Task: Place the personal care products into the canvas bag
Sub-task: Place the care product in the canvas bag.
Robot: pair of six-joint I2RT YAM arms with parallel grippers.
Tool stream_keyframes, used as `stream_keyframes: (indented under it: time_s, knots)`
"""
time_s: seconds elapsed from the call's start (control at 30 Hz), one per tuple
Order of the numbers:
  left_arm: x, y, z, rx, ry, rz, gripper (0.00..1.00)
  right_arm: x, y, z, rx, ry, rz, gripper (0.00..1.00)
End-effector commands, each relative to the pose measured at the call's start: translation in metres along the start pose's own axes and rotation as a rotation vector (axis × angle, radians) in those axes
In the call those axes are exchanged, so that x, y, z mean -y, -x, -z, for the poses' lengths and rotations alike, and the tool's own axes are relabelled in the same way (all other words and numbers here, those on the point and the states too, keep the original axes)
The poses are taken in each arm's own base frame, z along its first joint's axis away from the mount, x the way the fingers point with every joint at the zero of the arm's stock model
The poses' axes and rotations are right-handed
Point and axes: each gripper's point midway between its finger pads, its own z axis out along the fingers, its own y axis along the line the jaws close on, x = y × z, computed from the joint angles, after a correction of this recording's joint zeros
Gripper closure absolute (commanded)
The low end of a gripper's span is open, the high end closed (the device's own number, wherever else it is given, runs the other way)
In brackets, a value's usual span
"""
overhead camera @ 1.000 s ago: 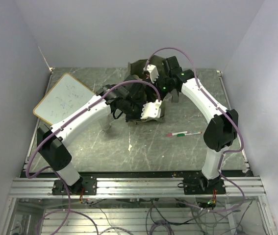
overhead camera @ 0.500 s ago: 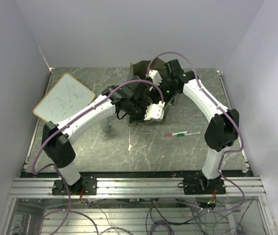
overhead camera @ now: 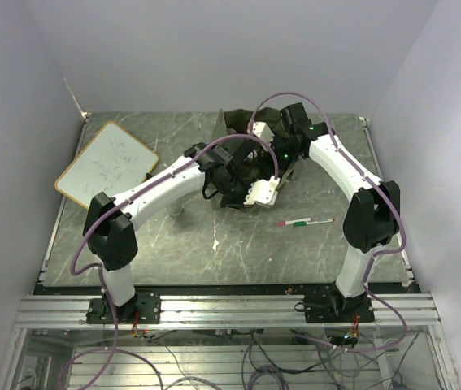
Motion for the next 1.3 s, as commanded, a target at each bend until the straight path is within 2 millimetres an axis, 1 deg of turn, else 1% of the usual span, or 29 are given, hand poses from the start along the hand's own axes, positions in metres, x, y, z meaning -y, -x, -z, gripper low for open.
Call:
stream_keyframes:
  time_s: [0.0,0.17,0.3,0.37,0.47,0.57,0.67,0.83,0.97,1.1,1.17,1.27]
  knots:
    - [0.015,-0.001,0.002,-0.020,-0.052,0.086,0.93,0.016,0.022,0.011,0.059,-0.026,0.042,0.19]
    - [-0.003,0.017,0.024,0.025,0.050,0.139,0.93,0.019,0.047,0.026,0.123,-0.017,0.063,0.19]
    - [-0.027,0.036,0.055,0.110,0.157,0.183,0.93,0.027,0.069,0.042,0.177,-0.039,0.056,0.20]
    - [-0.035,0.045,0.071,0.147,0.194,0.193,0.93,0.031,0.083,0.051,0.217,-0.053,0.052,0.20]
    - [-0.038,0.057,0.088,0.175,0.232,0.179,0.93,0.039,0.101,0.066,0.270,-0.086,0.043,0.20]
    - [-0.041,0.066,0.100,0.198,0.272,0.182,0.93,0.048,0.116,0.080,0.317,-0.132,0.040,0.20]
    - [-0.043,0.073,0.110,0.219,0.302,0.194,0.93,0.055,0.122,0.091,0.344,-0.173,0.031,0.20]
    - [-0.045,0.079,0.124,0.235,0.356,0.231,0.93,0.056,0.130,0.106,0.378,-0.212,0.022,0.20]
    - [-0.052,0.086,0.145,0.256,0.441,0.266,0.87,0.059,0.134,0.119,0.398,-0.252,0.018,0.20]
    - [-0.061,0.089,0.162,0.278,0.511,0.289,0.86,0.060,0.139,0.131,0.417,-0.281,0.012,0.20]
    - [-0.063,0.089,0.167,0.272,0.532,0.283,0.81,0.060,0.142,0.137,0.426,-0.292,0.008,0.19]
    - [-0.066,0.090,0.178,0.267,0.576,0.287,0.66,0.060,0.143,0.146,0.434,-0.315,0.003,0.19]
